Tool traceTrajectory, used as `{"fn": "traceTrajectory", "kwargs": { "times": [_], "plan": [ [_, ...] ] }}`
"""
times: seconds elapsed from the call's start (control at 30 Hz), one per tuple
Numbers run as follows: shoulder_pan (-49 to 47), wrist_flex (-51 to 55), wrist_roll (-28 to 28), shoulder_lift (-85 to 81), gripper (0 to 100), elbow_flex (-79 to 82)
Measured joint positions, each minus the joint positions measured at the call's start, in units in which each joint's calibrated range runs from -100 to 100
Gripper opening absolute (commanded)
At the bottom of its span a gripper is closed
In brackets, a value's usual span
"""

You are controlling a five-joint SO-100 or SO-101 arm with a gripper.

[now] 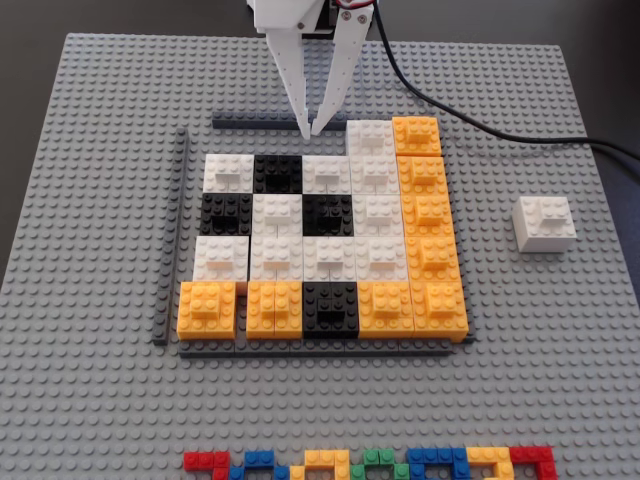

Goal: Grab the cube and place it into the grid

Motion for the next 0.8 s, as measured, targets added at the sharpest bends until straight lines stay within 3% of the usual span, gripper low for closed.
{"fn": "traceTrajectory", "kwargs": {
  "times": [0.27,0.8],
  "plan": [
    [-2.55,5.08,1.37,0.0,0,0.0],
    [-2.99,5.42,2.34,0.0,0,0.0]
  ]
}}
